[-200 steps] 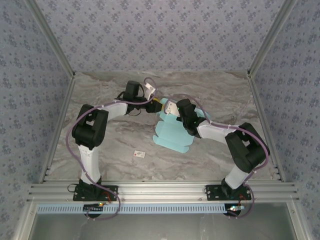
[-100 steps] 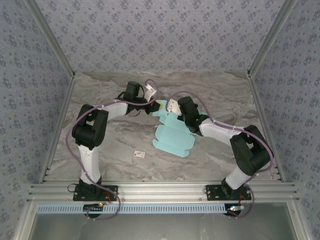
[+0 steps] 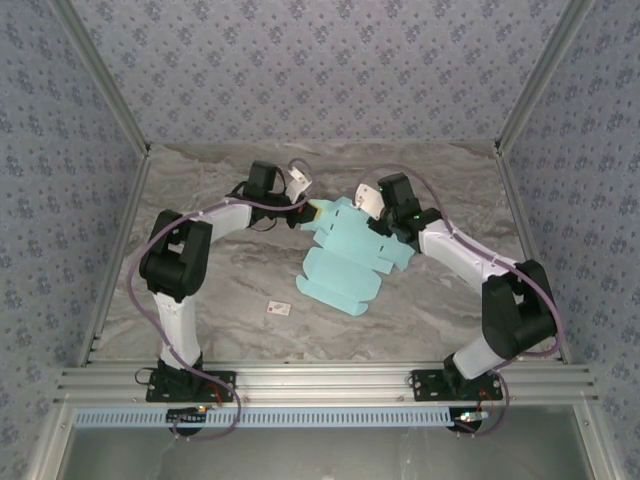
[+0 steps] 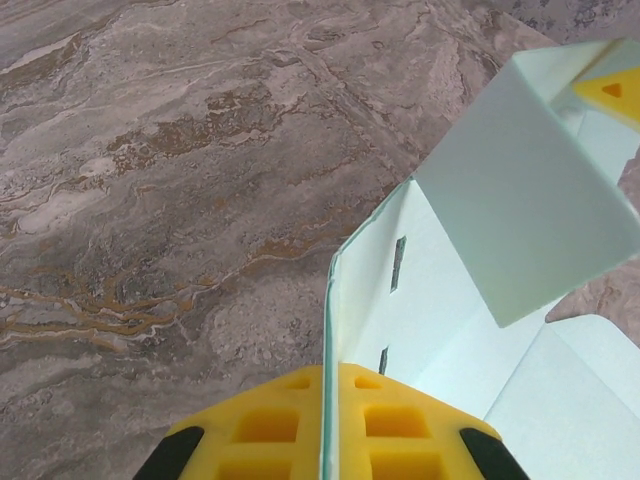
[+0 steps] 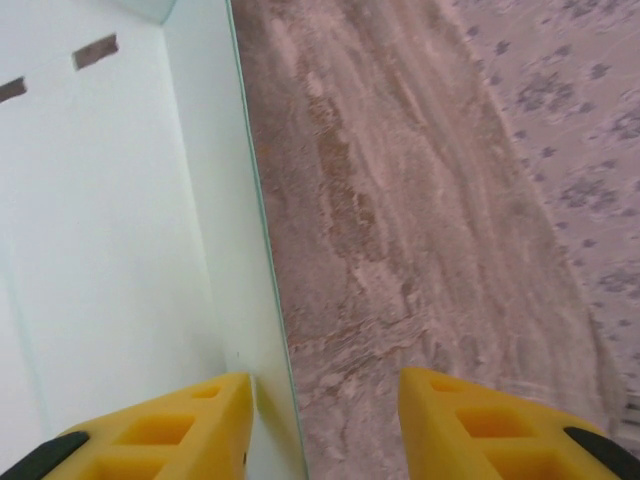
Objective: Fold the paper box
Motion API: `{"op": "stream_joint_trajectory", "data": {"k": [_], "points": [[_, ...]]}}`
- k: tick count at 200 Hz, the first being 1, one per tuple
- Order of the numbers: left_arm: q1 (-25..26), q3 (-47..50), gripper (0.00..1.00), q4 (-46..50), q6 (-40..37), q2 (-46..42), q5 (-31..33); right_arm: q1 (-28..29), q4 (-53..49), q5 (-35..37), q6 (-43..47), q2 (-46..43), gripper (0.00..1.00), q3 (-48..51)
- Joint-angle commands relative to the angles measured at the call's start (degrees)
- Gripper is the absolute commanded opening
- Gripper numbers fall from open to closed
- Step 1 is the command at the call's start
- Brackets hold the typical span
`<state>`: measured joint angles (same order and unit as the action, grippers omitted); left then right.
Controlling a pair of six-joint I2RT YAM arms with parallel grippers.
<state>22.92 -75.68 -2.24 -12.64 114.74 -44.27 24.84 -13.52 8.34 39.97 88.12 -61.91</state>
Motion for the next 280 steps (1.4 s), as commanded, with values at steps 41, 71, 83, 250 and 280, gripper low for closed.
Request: {"op": "stream_joint_trajectory", "data": {"k": [41,71,83,250,280], "points": [[-0.26,-0.96,0.0,0.83,-1.64,-2.42,-0.7,-4.71,-15.93,-13.59,-4.19,1.56,0.47,-8.77],[-0.24,-0.88,0.0,0.83,-1.51,-2.58,-0.68,-5.14,-18.1,-14.0,-4.19,3.48,0.45,-10.04],[-0.22,-0.87,0.0,0.83,-1.42,-2.67,-0.67,-5.26,-18.59,-14.26,-4.23,4.37,0.45,-10.67],[-0.24,-0.87,0.0,0.48,-0.33,-2.59,-0.91,-4.88,-19.25,-11.42,-2.83,7.1,0.02,-12.33],[-0.32,0.06,0.07,-0.34,0.31,-2.95,-0.86,-3.35,-16.37,-5.65,-1.68,6.2,0.0,-11.2]]}}
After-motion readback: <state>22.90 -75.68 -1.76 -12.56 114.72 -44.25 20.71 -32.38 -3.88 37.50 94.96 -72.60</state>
